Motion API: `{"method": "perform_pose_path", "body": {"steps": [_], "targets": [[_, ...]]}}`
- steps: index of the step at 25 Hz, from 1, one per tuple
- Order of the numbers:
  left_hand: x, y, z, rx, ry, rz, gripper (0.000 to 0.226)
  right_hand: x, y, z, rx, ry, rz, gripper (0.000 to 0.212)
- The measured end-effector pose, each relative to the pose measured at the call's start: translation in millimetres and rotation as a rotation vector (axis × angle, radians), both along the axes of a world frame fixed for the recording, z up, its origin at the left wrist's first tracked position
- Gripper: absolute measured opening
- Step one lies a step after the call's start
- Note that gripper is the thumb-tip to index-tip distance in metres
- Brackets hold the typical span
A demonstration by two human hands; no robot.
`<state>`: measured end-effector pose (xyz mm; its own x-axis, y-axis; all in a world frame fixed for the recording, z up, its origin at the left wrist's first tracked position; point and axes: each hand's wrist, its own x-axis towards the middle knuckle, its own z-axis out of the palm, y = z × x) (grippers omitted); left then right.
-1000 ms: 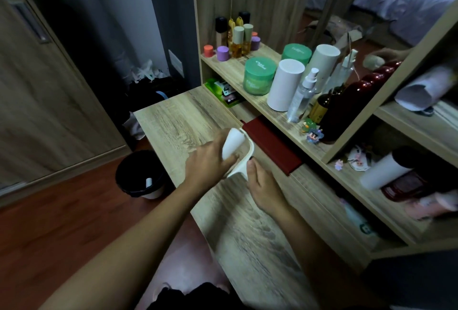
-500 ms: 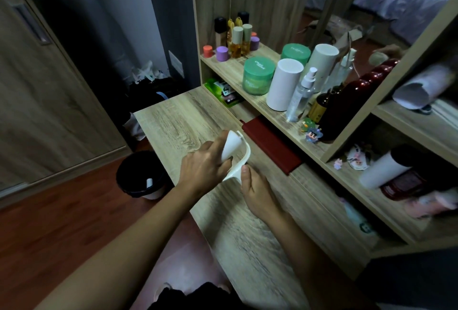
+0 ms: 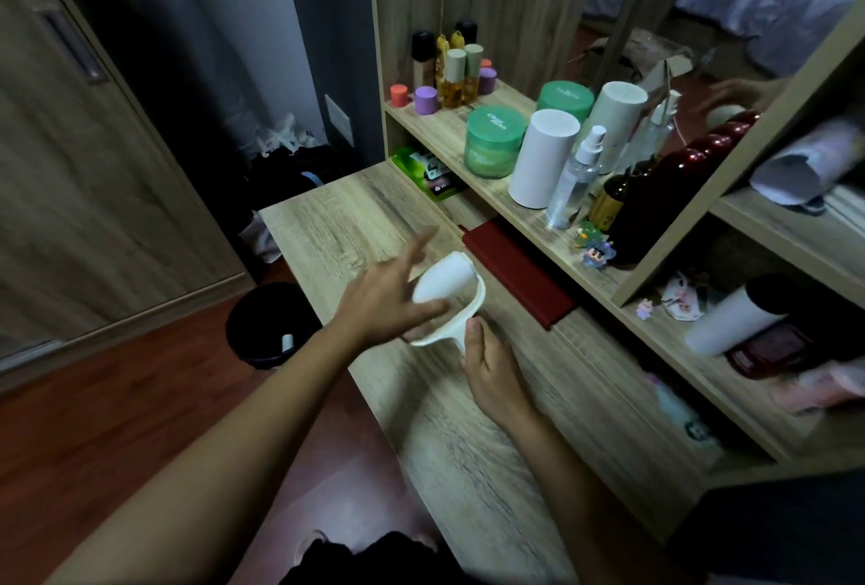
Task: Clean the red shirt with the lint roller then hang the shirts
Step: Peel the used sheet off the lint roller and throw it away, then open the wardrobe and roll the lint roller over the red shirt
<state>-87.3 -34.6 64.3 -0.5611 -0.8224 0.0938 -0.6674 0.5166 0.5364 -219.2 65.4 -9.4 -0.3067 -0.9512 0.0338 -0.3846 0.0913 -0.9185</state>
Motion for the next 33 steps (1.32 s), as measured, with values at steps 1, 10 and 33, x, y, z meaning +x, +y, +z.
{"method": "perform_pose_path", "body": {"steps": [1,10,33], "targets": [[4,-6,5,0.04,0.186,0.116,0.071,-2,-1,-3,0.013,-0.035,-0.028,0.045],[10,12,-17,-0.834,-0.009,-0.484,0.033,-3,-13,9,-0.014,-0.067,-0.129,0.056],[312,-179,35,-0.378,-0.219,0.434,0.078,252,-223,66,-0.096,0.041,0.126,0.029]]}}
